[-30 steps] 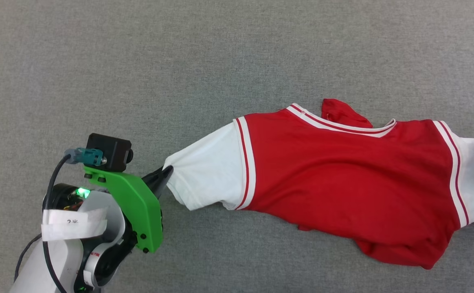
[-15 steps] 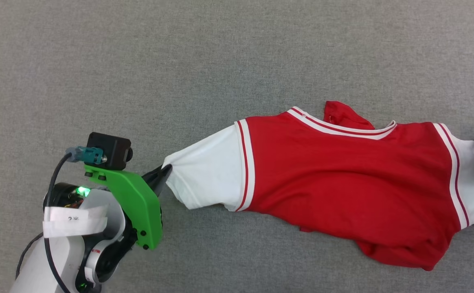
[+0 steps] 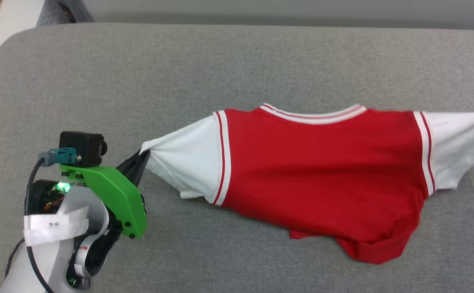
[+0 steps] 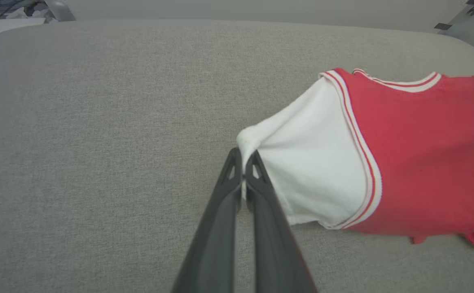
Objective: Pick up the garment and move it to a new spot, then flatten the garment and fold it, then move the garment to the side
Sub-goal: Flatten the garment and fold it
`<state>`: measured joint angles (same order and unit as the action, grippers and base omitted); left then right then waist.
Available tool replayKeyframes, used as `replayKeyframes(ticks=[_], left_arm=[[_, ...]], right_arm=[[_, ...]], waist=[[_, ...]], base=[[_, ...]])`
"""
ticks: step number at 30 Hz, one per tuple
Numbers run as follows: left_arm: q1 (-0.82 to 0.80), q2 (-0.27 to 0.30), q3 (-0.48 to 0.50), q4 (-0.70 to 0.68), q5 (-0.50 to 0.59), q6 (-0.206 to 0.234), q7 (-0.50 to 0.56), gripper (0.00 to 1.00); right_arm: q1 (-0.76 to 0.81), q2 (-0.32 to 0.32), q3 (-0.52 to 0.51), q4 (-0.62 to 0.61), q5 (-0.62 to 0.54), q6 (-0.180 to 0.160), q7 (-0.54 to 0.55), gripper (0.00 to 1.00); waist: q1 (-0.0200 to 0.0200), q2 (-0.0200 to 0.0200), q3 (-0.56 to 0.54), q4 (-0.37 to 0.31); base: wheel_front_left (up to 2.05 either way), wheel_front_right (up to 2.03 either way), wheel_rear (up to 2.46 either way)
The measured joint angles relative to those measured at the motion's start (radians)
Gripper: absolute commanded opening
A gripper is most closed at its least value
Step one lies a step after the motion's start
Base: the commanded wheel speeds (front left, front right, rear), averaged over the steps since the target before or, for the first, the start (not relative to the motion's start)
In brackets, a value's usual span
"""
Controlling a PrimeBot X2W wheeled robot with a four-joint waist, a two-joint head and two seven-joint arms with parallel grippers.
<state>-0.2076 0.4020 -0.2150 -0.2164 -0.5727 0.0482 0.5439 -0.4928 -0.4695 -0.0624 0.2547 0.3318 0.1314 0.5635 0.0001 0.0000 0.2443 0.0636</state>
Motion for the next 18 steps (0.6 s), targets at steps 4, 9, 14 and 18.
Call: replayKeyframes(ticks=[4,9,14,18], left_arm=[[-0.004,0.002,0.019,-0.008,0.021,0.001,-0.045,0.0],[-0.027,0.01,0.053,-0.029,0.04,0.005,-0.104,0.0],[-0.051,0.025,0.096,-0.055,0.073,0.01,-0.205,0.0],[-0.05,0.04,0.123,-0.067,0.091,0.009,-0.267,0.0]], right_arm=[[0.0,-0.02,0.0,-0.072,0.008,0.0,-0.039,0.0],[-0.001,-0.028,-0.021,-0.148,0.016,0.0,-0.088,0.0],[-0.001,-0.039,-0.026,-0.231,0.025,0.0,-0.111,0.0],[-0.001,-0.077,-0.025,-0.314,0.017,0.0,-0.128,0.0]], waist=[[-0.0001,0.0,-0.046,-0.011],[-0.0001,0.0,-0.097,-0.023],[-0.0001,0.0,-0.142,-0.032],[-0.0001,0.0,-0.17,-0.037]], base=[[0.0,0.0,0.0],[0.0,0.0,0.0],[0.0,0.0,0.0],[0.0,0.0,0.0]])
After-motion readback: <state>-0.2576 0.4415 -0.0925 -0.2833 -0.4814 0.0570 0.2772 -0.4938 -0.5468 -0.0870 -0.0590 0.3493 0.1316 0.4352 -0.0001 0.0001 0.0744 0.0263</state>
